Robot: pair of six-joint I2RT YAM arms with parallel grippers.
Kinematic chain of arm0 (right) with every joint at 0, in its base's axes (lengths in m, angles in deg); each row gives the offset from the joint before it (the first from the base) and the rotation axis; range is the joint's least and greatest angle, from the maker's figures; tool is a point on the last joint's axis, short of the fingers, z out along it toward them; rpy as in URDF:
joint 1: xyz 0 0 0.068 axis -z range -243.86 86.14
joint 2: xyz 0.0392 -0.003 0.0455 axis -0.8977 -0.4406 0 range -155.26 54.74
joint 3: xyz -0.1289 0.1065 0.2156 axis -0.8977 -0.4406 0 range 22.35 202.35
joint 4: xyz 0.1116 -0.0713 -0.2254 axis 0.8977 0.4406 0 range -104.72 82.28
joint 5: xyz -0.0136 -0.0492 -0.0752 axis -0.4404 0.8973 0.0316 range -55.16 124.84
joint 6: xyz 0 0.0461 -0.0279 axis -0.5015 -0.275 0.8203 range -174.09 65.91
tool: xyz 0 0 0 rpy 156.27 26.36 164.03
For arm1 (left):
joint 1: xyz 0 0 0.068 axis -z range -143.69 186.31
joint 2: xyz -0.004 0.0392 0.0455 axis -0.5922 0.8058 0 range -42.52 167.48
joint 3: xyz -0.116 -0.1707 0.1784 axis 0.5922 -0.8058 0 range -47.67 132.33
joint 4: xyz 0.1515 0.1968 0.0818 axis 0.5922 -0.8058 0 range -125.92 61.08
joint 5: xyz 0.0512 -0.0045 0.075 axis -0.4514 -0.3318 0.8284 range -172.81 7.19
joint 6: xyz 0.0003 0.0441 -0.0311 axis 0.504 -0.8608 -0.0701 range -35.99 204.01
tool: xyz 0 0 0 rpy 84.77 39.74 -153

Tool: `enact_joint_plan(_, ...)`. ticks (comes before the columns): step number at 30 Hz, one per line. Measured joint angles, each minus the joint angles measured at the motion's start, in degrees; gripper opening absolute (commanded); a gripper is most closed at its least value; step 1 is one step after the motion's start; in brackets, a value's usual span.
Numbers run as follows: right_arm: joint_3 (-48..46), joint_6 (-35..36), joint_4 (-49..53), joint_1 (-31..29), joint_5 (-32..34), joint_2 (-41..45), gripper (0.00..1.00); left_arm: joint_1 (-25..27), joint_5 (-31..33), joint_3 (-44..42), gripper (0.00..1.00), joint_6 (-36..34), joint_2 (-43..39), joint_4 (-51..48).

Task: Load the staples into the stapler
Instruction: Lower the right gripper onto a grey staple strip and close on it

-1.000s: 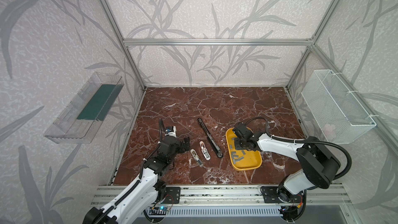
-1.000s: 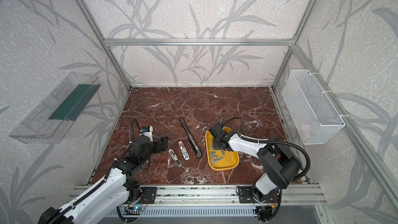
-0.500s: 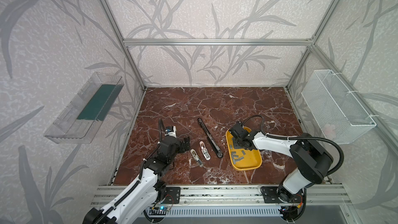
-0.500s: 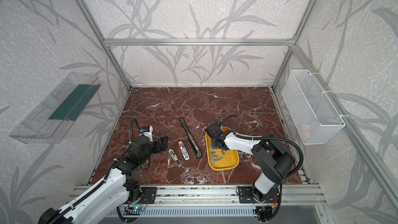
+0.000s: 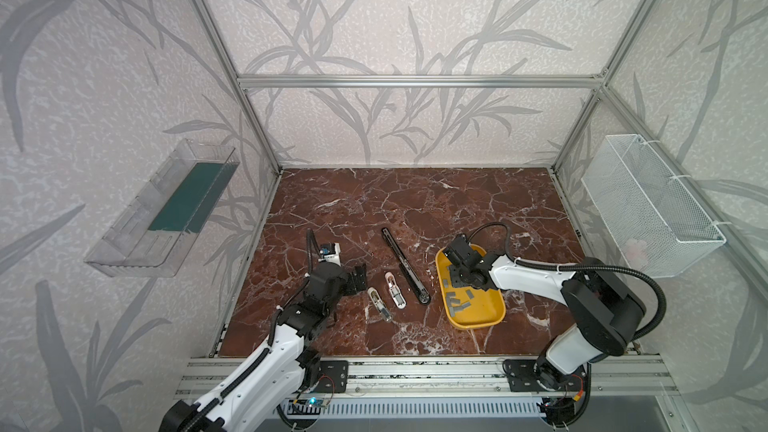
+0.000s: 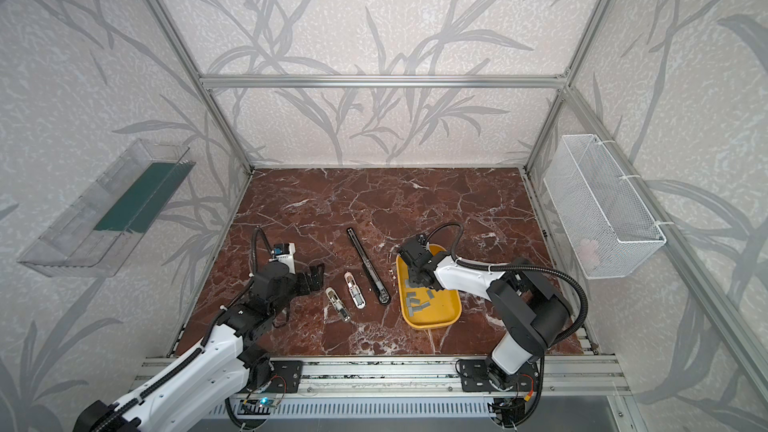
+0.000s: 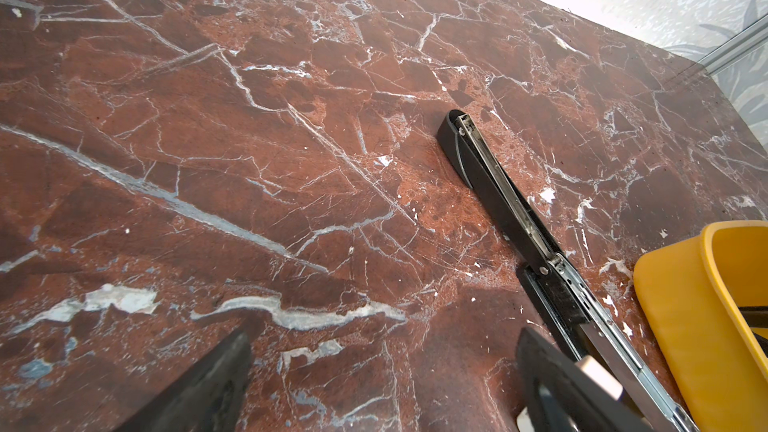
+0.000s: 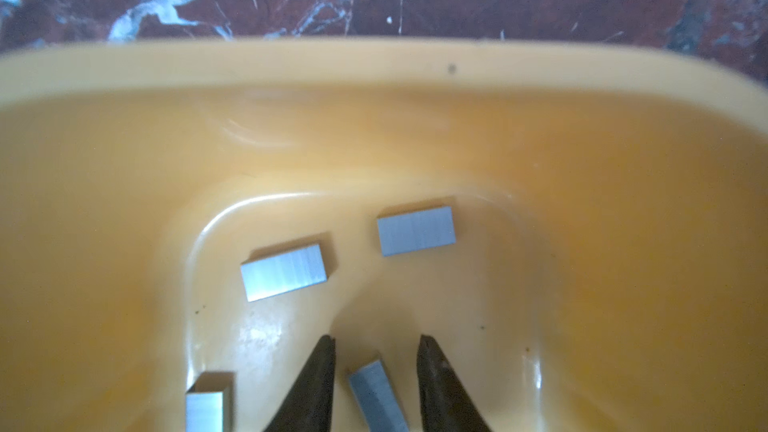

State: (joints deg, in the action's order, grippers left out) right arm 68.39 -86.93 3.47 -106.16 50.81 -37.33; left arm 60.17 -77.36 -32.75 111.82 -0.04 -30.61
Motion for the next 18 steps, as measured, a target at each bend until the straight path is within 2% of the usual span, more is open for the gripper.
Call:
enact_joint_plan(8, -0.15, 0.72, 0.04, -0.02, -1.29, 0.31, 0.34, 0.00, 0.00, 0.00, 0.99, 0.00, 0.00, 0.00)
enact_joint_plan(14, -0.17, 1.20, 0.07, -0.02, -1.53, 0.37, 0.24, 0.02, 0.00, 0.00, 0.99, 0.00, 0.00, 0.00)
enact_joint_plan(18, -0.17, 1.20, 0.17, -0.02, -1.46, 0.37, 0.23, 0.04, 0.00, 0.00, 0.99, 0.00, 0.00, 0.00)
